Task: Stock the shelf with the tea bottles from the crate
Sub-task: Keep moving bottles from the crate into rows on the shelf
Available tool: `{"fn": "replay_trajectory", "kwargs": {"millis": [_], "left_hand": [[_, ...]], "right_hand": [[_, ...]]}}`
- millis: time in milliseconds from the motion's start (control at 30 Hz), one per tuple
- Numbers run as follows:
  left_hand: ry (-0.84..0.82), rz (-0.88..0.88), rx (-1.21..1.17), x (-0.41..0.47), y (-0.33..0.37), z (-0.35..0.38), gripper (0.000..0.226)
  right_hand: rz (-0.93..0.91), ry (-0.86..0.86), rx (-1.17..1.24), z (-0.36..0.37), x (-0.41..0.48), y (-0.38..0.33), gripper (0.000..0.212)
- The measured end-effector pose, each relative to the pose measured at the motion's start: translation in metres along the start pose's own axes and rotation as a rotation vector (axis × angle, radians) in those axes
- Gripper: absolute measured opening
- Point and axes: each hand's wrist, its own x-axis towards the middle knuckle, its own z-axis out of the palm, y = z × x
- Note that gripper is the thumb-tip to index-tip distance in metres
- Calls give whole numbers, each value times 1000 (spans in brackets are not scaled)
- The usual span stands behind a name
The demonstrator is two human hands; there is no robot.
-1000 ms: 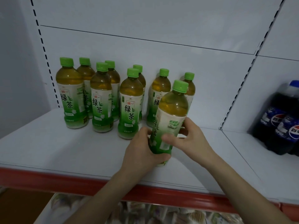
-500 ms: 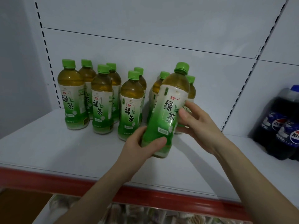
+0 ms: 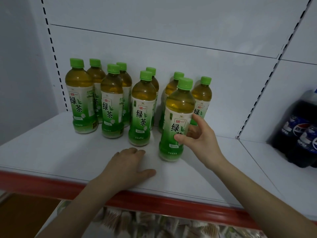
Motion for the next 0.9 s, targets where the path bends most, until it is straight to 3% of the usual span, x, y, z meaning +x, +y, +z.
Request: {"fn": "replay_trajectory", "kwargs": {"millis": [400,600,900], "left_hand": [[0,9,-6,4,-5,9,113],[-27,7,-19,5,-6,10,113],[-32,1,-7,6,-7,12,112]], "right_hand": [[-52,162,-155,24,20,8,71],[29,16,-235,17,21,18,86],[75,-44,-226,19,28,35,64]]}}
